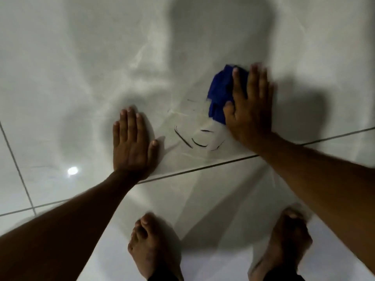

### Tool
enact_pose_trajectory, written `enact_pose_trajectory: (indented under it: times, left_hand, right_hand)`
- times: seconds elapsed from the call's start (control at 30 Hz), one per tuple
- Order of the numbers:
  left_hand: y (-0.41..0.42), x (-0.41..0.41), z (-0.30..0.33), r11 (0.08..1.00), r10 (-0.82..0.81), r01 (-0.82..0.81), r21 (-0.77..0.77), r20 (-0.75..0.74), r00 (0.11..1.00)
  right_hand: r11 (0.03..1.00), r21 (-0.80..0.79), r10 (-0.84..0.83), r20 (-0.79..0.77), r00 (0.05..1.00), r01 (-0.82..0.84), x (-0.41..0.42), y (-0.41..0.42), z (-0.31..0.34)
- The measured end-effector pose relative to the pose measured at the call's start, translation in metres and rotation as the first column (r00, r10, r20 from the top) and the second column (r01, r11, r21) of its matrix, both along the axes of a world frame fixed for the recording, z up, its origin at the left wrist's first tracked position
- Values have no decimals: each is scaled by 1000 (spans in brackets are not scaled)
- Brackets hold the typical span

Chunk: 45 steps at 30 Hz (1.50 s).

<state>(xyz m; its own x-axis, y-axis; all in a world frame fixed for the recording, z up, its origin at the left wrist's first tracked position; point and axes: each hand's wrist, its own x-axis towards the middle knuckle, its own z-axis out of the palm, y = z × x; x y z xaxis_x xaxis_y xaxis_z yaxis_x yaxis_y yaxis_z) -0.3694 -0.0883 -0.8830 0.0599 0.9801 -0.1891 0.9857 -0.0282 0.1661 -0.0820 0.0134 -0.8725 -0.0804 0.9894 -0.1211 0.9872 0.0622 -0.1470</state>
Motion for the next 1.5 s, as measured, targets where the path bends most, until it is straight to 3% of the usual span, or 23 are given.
enact_pose_trajectory:
  times: [0.07, 0.17, 0.23, 0.3, 0.4, 0.47, 0.53, 0.63, 0.73, 0.8, 0.9, 0.97, 1.13, 1.37, 1.43, 1.5]
  left_hand:
    - [1, -1, 1, 1000, -5, 5, 6, -2, 1000]
    - [2, 0, 2, 1000, -10, 10, 3, -9, 1000]
    - [1, -2, 1, 1000, -13, 13, 4, -3, 1000]
    - [1, -3, -1, 1000, -23, 23, 12, -10, 1000]
    - [1, -2, -1, 999, -30, 31, 17, -22, 999]
    - [1, -2, -1, 999, -35, 35, 14, -27, 999]
    - [1, -2, -1, 1000, -27, 27, -1, -19, 999]
    - [1, -3, -1, 1000, -19, 19, -7, -14, 1000]
    - [2, -1, -1, 1000, -19, 19, -12, -16, 1000]
    - [2, -2, -1, 999, -19, 18, -29, -17, 1000]
    - [2, -2, -3, 999, -26, 26, -23, -20, 999]
    - [2, -4, -3, 999, -31, 31, -9, -8, 999]
    - [2, -1, -1, 1000, -4, 4, -4, 9, 1000]
    - [3, -5, -3, 998, 59, -60, 20, 72, 996]
    - [6, -3, 1, 994, 108, -111, 22, 106, 989]
    - [7, -6, 5, 995, 97, -99, 14, 115, 989]
  right_hand:
    - [998, 12, 68, 28, 997, -68, -10, -17, 3]
    - [967, -129, 224, 20, 974, -220, -19, -123, 19]
    - [955, -184, 232, -34, 972, -234, -14, -160, 28]
    - [968, -149, 196, -59, 979, -203, -15, -117, 19]
    - [997, 20, 67, 21, 998, -68, -33, 11, 0]
    - [996, 93, 0, 56, 998, -5, -37, 46, -10]
    - [977, 117, 176, 10, 984, -176, -28, -2, -12]
    - [861, -6, 509, -20, 860, -509, -2, -124, 3]
    - [785, -38, 617, -41, 786, -618, 6, -125, 4]
    - [823, 65, 567, -39, 823, -564, -23, -65, -2]
    - [960, 163, 237, -42, 971, -227, -73, 31, -11]
    - [980, 174, 106, -72, 992, -92, -82, 22, -10]
    - [914, -92, 390, -65, 919, -394, -21, -152, 24]
    - [970, 78, 233, -62, 970, -228, -135, 35, -2]
    - [932, 93, 360, -100, 928, -352, -122, -9, -7]
    - [856, 6, 515, -91, 852, -517, -88, -99, 5]
